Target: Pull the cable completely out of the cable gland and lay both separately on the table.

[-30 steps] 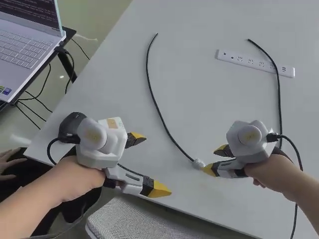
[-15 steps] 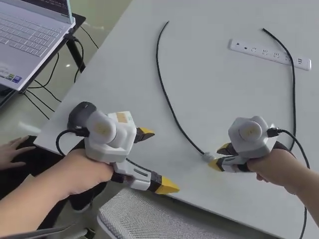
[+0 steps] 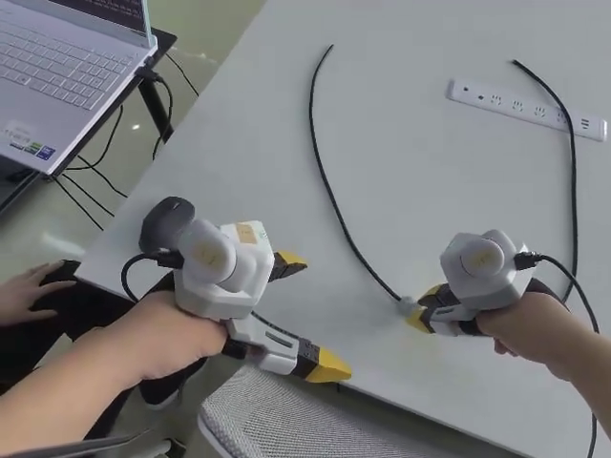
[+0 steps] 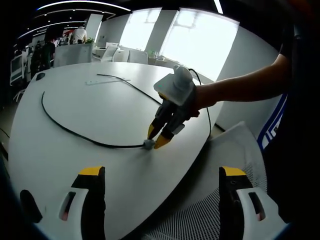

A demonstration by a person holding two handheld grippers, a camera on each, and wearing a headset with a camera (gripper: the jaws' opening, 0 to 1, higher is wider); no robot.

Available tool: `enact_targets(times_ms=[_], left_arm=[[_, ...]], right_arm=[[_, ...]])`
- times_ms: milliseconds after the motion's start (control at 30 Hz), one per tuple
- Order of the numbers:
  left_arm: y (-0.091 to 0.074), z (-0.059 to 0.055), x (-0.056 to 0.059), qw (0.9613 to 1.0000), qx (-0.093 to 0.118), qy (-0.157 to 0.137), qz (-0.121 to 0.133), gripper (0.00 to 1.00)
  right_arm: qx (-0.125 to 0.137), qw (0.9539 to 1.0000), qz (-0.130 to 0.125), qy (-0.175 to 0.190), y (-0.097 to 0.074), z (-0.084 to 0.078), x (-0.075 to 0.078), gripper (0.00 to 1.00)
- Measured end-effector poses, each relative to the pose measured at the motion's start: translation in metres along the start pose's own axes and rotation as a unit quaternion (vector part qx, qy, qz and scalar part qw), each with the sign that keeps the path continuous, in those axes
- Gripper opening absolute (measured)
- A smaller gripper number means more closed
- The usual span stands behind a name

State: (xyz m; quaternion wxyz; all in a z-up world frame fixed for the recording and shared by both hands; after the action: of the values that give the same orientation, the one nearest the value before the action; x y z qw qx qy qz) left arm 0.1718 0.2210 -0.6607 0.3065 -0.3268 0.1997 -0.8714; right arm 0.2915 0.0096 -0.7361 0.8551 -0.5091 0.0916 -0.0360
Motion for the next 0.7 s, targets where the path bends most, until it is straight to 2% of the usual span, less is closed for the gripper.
enact_targets(times_ms=[167, 300, 367, 467, 700], left_arm=[[-0.0015, -0.0047, 0.0003, 1.0000, -0.003, -0.002, 0.000, 0.93], [-0.0040, -0.0054, 0.0005, 0.9999, 0.007, -0.009, 0.001, 0.92], [-0.0041, -0.0069, -0.0003, 0.9999, 0.004, -0.016, 0.000, 0.92], [-0.0047, -0.0080, -0.0002, 0.9999, -0.004, -0.010, 0.003, 0.92], [-0.0035, -0.0029, 0.0031, 0.9999, -0.006, -0.008, 0.001, 0.92]], right_arm=[[-0.001, 1.0000, 0.000, 0.001, 0.0014, 0.0001, -0.0001, 0.12], [-0.003, 1.0000, -0.003, -0.004, 0.0010, 0.0015, 0.0008, 0.09], [-0.004, 1.0000, 0.000, 0.001, 0.0011, 0.0015, 0.0008, 0.09], [-0.004, 1.0000, -0.001, 0.003, 0.0015, 0.0007, 0.0018, 0.08], [-0.010, 0.9999, -0.007, -0.007, -0.0026, -0.0012, -0.0005, 0.07]])
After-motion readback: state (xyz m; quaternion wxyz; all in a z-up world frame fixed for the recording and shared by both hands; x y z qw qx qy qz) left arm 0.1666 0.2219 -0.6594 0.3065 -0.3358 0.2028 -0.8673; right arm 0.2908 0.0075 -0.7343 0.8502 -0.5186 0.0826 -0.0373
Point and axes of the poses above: the centre of the closed fingertips' face, and the gripper's own axes: y roughly forward along the fingers, x roughly to its right, z roughly out of its top, the point moved 10 cm from there along -y, roughly backward along the fingers, and after that the axes turned 8 degrees about -y, right-handed, at the moved point
